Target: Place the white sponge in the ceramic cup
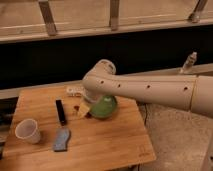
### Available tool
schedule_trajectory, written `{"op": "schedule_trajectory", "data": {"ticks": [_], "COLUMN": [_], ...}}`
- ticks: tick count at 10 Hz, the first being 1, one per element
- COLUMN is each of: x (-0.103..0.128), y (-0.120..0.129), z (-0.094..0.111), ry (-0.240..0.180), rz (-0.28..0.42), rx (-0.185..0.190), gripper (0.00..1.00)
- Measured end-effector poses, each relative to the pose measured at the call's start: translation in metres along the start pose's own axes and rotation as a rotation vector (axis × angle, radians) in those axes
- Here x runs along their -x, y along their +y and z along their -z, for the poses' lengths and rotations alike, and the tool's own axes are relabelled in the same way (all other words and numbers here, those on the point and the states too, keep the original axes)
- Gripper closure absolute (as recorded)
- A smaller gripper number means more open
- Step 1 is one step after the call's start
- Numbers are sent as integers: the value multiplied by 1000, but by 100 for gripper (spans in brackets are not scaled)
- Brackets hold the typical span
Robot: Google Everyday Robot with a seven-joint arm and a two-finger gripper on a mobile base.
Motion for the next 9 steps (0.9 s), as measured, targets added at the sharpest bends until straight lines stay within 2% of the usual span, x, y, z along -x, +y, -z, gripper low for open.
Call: {"op": "schedule_trajectory", "data": {"ticks": [2, 3, 4, 6, 7, 8, 9], "x": [-6, -4, 5, 26, 33, 36, 36], "y": [5, 12, 29, 60, 68, 73, 75], "z": [-17, -28, -39, -44, -45, -48, -49], "ry": [65, 87, 114, 148, 177, 231, 321], "rz": [41, 71, 109, 159, 173, 158, 116], "rx": [38, 42, 32, 16, -7, -64, -164], "gripper": [20, 20, 20, 20, 20, 20, 20]}}
